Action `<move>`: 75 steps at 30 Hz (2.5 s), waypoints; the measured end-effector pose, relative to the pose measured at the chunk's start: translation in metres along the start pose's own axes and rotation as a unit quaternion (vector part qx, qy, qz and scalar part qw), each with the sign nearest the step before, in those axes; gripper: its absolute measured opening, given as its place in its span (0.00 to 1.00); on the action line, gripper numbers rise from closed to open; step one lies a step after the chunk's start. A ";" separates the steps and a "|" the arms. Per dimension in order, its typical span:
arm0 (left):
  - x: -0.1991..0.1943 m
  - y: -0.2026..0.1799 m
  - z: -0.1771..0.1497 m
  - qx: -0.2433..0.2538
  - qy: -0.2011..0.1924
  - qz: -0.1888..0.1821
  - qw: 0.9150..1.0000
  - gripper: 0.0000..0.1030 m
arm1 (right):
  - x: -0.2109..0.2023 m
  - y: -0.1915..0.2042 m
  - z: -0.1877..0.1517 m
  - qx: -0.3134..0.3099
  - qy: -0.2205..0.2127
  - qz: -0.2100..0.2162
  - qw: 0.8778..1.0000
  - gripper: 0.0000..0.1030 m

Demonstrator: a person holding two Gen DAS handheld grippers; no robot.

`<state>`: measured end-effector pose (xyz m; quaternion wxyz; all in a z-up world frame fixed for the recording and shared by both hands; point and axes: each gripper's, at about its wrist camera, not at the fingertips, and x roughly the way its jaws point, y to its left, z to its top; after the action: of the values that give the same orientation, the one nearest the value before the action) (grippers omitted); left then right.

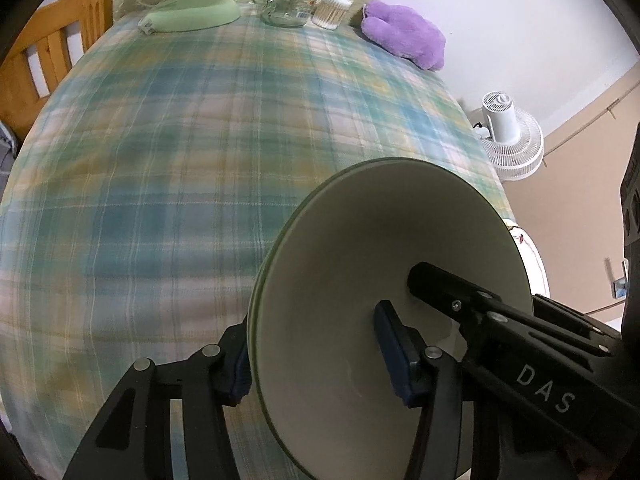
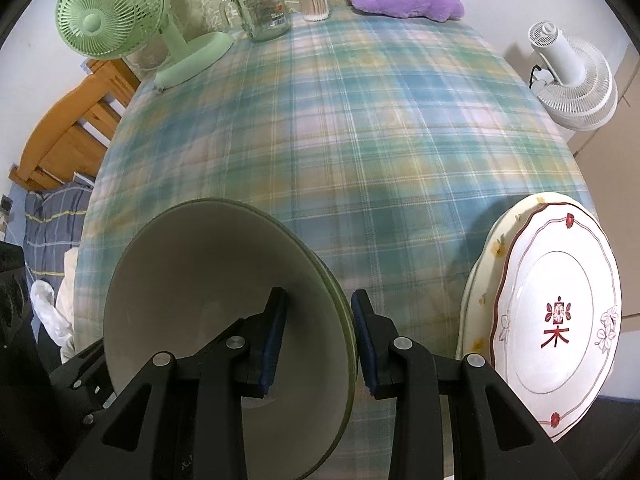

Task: Organize plates and bowls
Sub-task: 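Lift the nested bowls with both grippers and carry them over the plates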

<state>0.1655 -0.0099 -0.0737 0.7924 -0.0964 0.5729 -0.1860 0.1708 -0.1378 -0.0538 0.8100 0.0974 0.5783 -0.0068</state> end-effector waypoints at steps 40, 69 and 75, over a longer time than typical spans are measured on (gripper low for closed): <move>-0.061 -0.046 -0.008 0.019 -0.049 0.049 0.997 0.51 | -0.071 -0.004 -0.011 -0.009 -0.048 0.051 0.997 0.35; -0.016 -0.150 -0.011 -0.008 -0.052 0.042 0.998 0.51 | -0.090 -0.117 0.004 -0.033 -0.037 0.046 0.998 0.35; -0.001 -0.172 -0.011 -0.015 -0.048 0.039 0.998 0.51 | -0.090 -0.142 0.007 -0.035 -0.034 0.043 0.998 0.35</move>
<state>0.1228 -0.1653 -0.0136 0.8241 -0.0951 0.5403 -0.1412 0.1298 -0.2873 0.0114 0.8314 0.0935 0.5459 0.0446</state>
